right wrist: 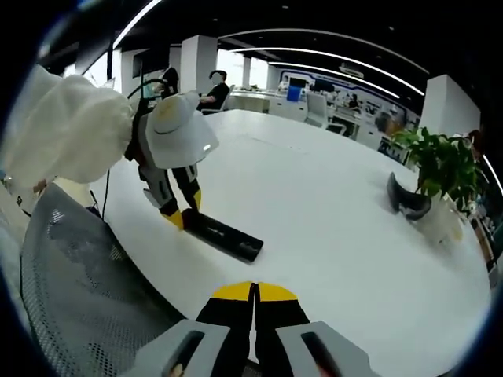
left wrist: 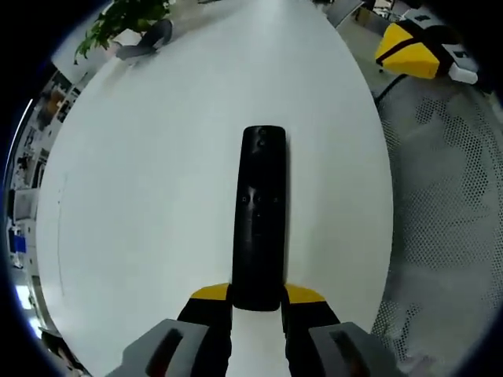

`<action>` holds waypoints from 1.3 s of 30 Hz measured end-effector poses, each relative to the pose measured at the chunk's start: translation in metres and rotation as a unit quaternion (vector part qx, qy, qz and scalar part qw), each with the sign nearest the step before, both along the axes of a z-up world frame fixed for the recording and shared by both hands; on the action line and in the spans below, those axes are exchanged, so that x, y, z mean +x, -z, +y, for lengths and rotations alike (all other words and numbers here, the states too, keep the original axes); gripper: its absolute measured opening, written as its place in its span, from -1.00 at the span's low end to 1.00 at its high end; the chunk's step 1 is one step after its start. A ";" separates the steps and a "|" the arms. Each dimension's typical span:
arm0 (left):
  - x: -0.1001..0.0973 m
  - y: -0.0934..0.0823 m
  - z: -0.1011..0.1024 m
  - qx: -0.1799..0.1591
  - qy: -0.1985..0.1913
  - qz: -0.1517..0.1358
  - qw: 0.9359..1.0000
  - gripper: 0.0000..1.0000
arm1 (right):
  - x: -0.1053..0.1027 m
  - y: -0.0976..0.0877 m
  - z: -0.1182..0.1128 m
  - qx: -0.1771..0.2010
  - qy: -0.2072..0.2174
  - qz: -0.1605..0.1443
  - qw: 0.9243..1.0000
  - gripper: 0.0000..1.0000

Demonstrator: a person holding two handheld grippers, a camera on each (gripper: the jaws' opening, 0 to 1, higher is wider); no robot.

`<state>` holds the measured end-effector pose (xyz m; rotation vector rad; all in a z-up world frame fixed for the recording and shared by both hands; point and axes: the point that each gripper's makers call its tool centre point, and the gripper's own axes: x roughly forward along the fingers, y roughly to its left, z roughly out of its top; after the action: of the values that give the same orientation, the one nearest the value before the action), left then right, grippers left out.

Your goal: Press the specified remote control buttons in sequence, fully releasing each button before pressing the next.

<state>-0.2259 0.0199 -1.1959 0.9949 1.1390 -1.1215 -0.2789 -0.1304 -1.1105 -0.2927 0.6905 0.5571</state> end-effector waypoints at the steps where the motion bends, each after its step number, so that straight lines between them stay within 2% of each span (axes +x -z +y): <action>1: -0.002 0.000 0.000 0.001 0.000 0.000 1.000 -0.54 | 0.000 0.000 0.000 -0.001 -0.001 0.000 1.000 -1.00; 12: -0.027 0.001 -0.002 0.005 -0.012 0.002 1.000 -0.54 | 0.001 0.001 -0.001 -0.001 0.002 0.000 1.000 -1.00; 16: -0.037 0.000 -0.003 -0.006 -0.029 0.002 1.000 -0.53 | 0.001 0.001 -0.002 -0.001 0.004 0.001 1.000 -1.00; 39: -0.079 -0.001 -0.011 -0.037 -0.041 -0.002 0.998 -0.53 | 0.001 0.005 -0.004 -0.006 0.012 0.012 1.000 -1.00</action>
<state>-0.3049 0.0090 -1.1951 0.8846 1.1168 -1.0870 -0.2777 -0.1344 -1.1153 -0.2884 0.7202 0.5358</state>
